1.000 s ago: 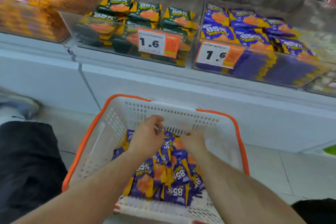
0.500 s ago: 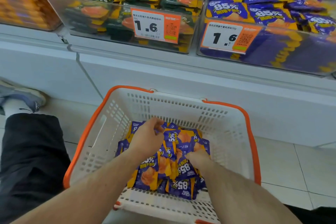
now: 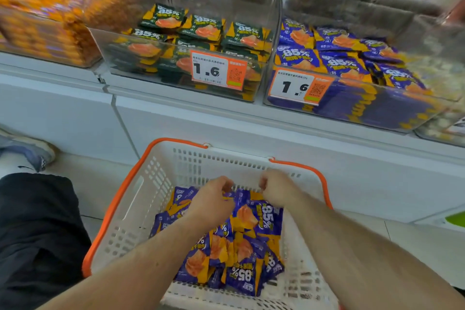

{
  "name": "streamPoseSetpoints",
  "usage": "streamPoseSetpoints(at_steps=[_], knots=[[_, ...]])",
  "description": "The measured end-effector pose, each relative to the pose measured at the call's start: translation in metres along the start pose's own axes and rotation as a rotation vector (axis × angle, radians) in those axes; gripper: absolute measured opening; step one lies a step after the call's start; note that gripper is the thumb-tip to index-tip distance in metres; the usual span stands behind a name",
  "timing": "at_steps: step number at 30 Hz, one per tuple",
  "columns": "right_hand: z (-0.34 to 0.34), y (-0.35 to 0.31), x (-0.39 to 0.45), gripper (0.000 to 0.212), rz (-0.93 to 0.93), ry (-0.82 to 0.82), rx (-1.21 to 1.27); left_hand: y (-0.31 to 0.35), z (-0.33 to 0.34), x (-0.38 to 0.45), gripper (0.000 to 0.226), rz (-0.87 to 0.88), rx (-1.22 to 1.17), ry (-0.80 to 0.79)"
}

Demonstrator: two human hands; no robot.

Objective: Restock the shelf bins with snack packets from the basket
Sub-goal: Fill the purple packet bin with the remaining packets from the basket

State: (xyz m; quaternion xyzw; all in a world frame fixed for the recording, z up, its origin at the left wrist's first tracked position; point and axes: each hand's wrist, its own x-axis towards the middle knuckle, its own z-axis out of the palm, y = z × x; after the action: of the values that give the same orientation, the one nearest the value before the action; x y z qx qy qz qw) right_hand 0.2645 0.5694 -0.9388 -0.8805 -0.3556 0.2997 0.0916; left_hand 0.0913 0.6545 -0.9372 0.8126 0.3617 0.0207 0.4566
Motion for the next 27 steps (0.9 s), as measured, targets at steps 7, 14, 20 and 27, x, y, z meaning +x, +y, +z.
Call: streamPoseSetpoints(at_steps=[7,14,20,27], knots=[[-0.099,-0.066,-0.044,0.031,-0.296,-0.049,-0.101,0.042,-0.028,0.011,0.047,0.123,0.248,0.051],[-0.115,-0.090,-0.067,0.026,-0.435,0.175,-0.002,0.066,-0.050,0.000,0.017,0.194,-0.301,-0.040],[-0.113,-0.081,-0.079,0.015,-0.567,0.970,0.185,0.085,-0.062,-0.005,0.016,0.115,-0.873,0.110],[-0.114,-0.076,-0.100,0.092,-0.370,0.739,-0.030,0.135,-0.073,0.007,0.029,0.206,-1.021,0.091]])
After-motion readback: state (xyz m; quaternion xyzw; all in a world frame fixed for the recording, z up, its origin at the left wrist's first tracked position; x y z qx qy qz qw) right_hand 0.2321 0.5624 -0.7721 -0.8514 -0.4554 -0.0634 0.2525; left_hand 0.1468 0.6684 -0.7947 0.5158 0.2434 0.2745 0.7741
